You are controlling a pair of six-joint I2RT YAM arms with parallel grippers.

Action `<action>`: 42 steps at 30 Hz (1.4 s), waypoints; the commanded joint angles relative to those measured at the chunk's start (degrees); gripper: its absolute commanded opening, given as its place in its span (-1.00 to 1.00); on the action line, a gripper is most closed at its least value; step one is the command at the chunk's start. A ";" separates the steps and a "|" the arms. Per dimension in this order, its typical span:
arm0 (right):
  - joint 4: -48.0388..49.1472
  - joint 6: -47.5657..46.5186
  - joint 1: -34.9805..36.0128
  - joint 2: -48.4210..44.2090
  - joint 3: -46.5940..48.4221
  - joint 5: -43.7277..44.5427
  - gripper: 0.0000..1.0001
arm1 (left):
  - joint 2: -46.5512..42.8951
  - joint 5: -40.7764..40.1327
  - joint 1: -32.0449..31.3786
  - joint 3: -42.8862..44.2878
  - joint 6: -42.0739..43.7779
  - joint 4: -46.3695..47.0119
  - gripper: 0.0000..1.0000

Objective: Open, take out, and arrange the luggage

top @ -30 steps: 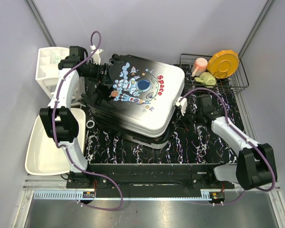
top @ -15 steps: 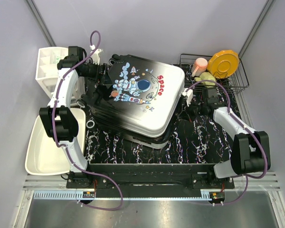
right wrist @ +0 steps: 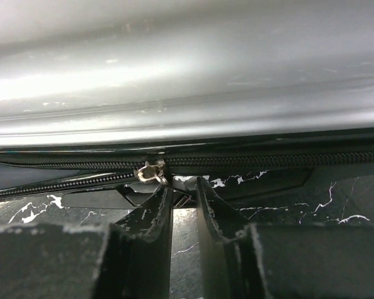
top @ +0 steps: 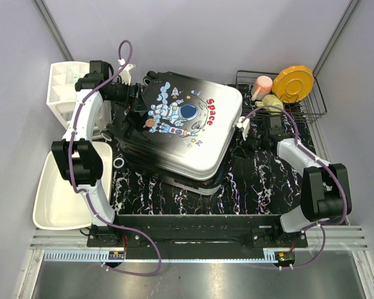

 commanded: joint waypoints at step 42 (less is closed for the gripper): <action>5.40 4.65 -1.36 9.64 9.22 -3.38 -1.00 | 10.65 1.08 -3.21 4.94 9.30 -7.80 0.62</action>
